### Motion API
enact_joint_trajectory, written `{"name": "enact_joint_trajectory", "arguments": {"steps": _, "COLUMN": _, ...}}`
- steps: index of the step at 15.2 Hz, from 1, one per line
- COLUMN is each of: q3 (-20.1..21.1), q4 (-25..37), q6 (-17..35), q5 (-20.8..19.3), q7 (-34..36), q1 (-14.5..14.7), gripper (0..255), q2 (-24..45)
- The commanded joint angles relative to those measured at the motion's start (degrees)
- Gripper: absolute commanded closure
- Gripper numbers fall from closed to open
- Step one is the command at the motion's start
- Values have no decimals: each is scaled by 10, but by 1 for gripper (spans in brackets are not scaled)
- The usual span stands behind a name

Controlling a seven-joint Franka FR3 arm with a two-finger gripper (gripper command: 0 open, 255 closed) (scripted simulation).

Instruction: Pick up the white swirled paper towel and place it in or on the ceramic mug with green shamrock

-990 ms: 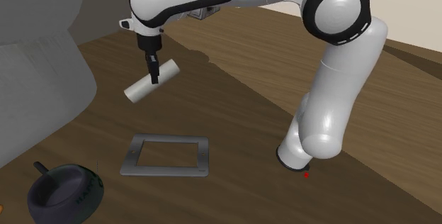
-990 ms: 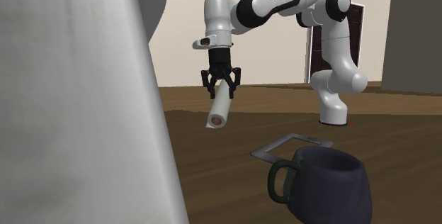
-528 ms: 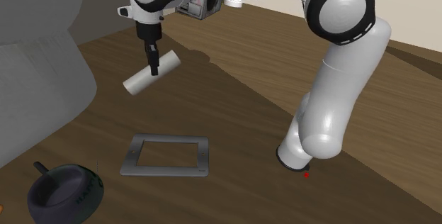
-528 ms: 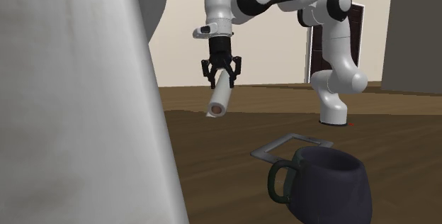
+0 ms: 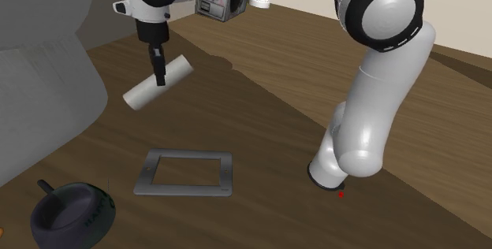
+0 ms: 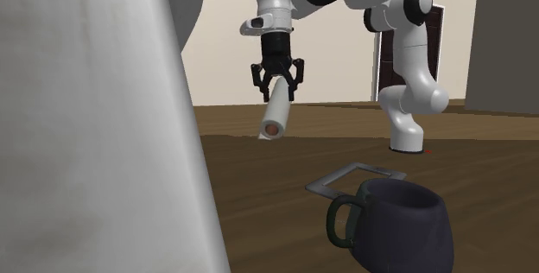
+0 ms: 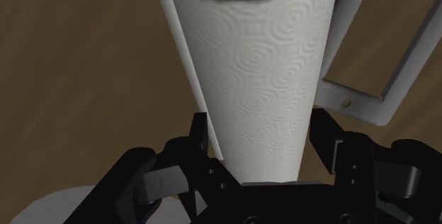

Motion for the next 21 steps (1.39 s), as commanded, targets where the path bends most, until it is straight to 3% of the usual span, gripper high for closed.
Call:
{"name": "enact_joint_trajectory", "arguments": {"steps": 1, "q3": 12, "q4": 4, "q6": 1, "q5": -1, "q7": 29, "q1": 16, "gripper": 255, "q2": 3}}
{"name": "enact_joint_trajectory", "arguments": {"steps": 12, "q3": 70, "q4": 84, "q6": -14, "q5": -14, "q7": 172, "q1": 100, "gripper": 255, "q2": 62}}
{"name": "enact_joint_trajectory", "arguments": {"steps": 21, "q3": 103, "q4": 231, "q6": -55, "q5": -43, "q7": 284, "q1": 182, "gripper": 255, "q2": 165}}
